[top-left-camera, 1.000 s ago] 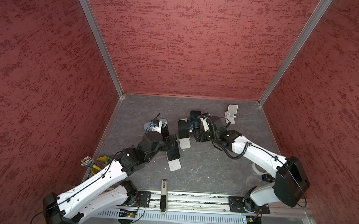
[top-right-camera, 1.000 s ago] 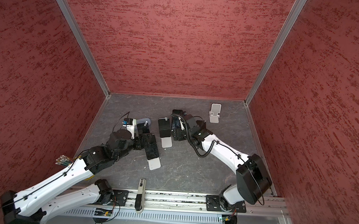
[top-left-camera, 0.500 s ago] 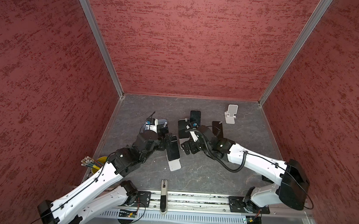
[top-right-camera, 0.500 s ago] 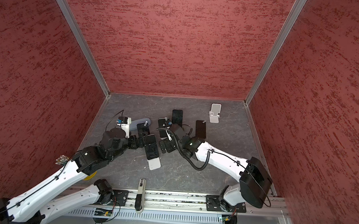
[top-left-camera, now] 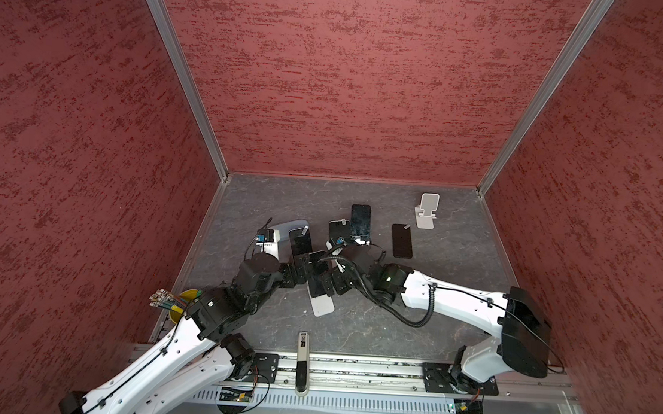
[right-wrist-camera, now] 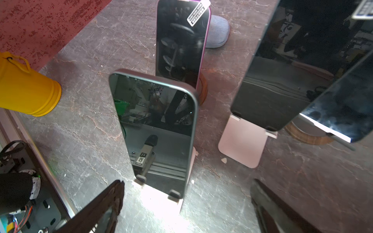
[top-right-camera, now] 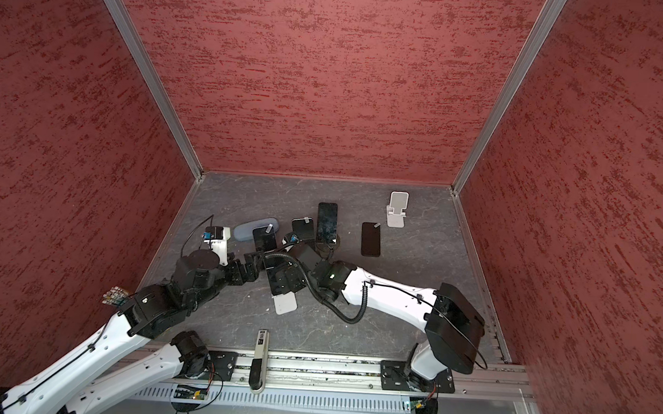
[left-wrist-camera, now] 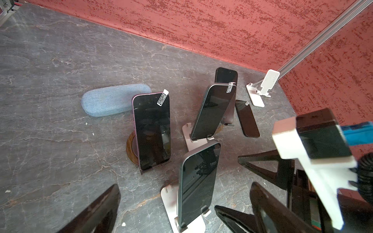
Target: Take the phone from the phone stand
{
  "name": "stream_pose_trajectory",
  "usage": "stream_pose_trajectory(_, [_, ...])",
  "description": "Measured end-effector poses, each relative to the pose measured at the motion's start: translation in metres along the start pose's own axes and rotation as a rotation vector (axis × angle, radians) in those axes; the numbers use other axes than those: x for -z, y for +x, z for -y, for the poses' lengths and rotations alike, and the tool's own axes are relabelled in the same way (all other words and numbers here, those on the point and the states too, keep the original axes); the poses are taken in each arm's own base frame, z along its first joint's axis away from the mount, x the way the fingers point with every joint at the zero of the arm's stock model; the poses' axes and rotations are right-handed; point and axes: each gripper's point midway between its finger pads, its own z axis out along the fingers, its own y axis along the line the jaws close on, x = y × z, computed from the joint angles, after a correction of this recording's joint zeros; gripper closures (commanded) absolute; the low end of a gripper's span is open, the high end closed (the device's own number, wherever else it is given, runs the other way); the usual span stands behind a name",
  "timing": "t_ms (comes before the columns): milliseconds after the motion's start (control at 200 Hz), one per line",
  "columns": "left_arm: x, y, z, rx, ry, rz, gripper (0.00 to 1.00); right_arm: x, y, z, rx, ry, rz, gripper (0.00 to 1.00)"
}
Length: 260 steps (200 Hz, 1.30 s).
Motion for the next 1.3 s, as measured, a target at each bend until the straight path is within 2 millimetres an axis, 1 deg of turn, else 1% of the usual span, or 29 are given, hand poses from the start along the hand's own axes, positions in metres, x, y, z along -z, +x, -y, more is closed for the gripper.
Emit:
stream_pose_trajectory(135, [0.007,0.006,-0.002,0.003,0.035,0.012,0.01,-0.005,-0.009,-0.009,-0.010,-0.013,0.021,0.01])
stream_pose_trajectory(296, [0.019,0.002,-0.001,-0.004,0.088,0.055,0.01,-0.009,-0.025,-0.019,-0.018,-0.029,0.050,0.01])
stream_pose_trajectory(426, [0.028,-0.001,0.003,-0.015,0.133,0.083,0.01,-0.014,-0.032,-0.024,-0.020,-0.035,0.059,0.01])
stream_pose_trajectory(521, [0.032,0.000,0.006,-0.027,0.166,0.087,0.00,-0.019,-0.032,-0.025,-0.019,-0.032,0.055,0.01])
stream_pose_trajectory(681, [0.037,0.002,0.012,-0.045,0.216,0.081,0.01,-0.029,-0.025,-0.022,-0.015,-0.014,0.035,0.01])
stream_pose_trajectory(892, [0.043,0.003,0.018,-0.052,0.261,0.082,0.01,-0.034,-0.034,-0.021,-0.021,0.012,0.056,0.03])
stream_pose_trajectory(1303, [0.055,-0.003,0.015,-0.036,0.278,0.124,0.01,-0.041,-0.033,-0.014,-0.049,0.060,0.069,0.08])
